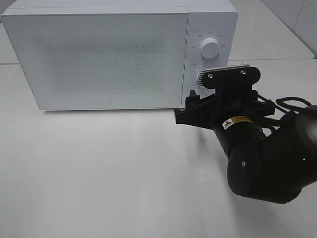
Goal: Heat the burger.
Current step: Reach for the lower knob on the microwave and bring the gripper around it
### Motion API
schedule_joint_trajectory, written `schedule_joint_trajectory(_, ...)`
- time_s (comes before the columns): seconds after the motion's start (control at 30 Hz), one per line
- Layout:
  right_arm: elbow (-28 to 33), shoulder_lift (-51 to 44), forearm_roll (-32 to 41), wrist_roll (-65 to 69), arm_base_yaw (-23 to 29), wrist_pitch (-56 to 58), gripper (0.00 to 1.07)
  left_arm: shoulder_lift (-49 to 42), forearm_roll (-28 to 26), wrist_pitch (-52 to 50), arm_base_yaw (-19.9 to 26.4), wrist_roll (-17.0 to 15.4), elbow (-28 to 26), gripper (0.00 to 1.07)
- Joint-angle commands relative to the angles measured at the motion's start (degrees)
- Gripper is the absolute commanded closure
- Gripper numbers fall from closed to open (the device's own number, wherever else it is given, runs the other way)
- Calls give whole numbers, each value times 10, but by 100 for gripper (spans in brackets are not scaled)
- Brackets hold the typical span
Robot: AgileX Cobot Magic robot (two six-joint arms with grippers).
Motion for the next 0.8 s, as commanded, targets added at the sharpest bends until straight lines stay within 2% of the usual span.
schedule_joint_trajectory(0.03,-3,1,-3,28,-2,-109,32,-15,-4,-8,0,0,2,9)
schedule_joint_trajectory(0.3,-3,1,-3,33,-2,-109,32,-15,-4,-8,0,0,2,9)
schedule_joint_trajectory(0.5,-20,14,-29,33,-30,-108,32,-15,-4,-8,0,0,2,9)
schedule_joint_trajectory(0.8,-38,29,-34,34,-35,-108,32,-15,-4,-8,0,0,2,9)
